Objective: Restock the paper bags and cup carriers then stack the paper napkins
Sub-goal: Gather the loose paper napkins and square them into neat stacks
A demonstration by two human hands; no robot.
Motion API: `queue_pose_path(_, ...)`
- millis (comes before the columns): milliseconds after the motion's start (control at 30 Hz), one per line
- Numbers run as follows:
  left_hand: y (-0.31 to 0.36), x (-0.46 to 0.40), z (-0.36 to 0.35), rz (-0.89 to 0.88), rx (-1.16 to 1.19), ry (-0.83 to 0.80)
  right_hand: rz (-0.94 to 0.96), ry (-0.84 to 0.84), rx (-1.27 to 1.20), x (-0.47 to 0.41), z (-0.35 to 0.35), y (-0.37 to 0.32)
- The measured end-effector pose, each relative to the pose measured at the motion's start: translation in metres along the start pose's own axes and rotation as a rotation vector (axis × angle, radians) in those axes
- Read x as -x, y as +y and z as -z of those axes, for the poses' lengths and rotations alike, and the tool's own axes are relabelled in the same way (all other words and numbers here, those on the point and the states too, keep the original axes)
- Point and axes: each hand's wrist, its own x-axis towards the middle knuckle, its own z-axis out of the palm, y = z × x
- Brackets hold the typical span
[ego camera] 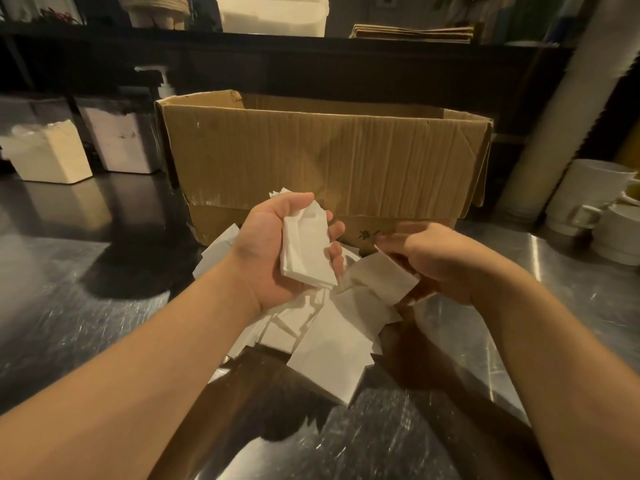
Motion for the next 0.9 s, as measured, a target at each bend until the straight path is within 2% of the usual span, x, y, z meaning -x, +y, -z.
queue_pose_path(167,0.000,0.000,0.000,-0.006,0.004,0.010,-0.013,-0.121,0.191,-0.004,-0.002,0.010)
queue_pose_path(267,0.000,0.000,-0.001,-0.010,-0.010,0.018,0.016,0.006,0.264,-0.010,-0.002,0.008)
queue_pose_path(367,0.000,0.001,-0.001,-0.006,-0.009,0.017,-0.016,0.052,0.020,-0.009,0.001,0.007)
queue_pose_path(533,0.001,-0.001,0.001,0.008,0.009,0.005,-0.097,-0.042,-0.195,0.002,0.000,-0.002)
queue_pose_path(800,0.000,-0.001,0.001,-0.007,-0.004,0.013,0.078,-0.155,0.092,0.002,0.002,0.001)
queue_pose_path(900,0.001,-0.001,0.000,-0.015,-0.005,-0.003,0.196,-0.196,0.038,0.005,0.009,0.000)
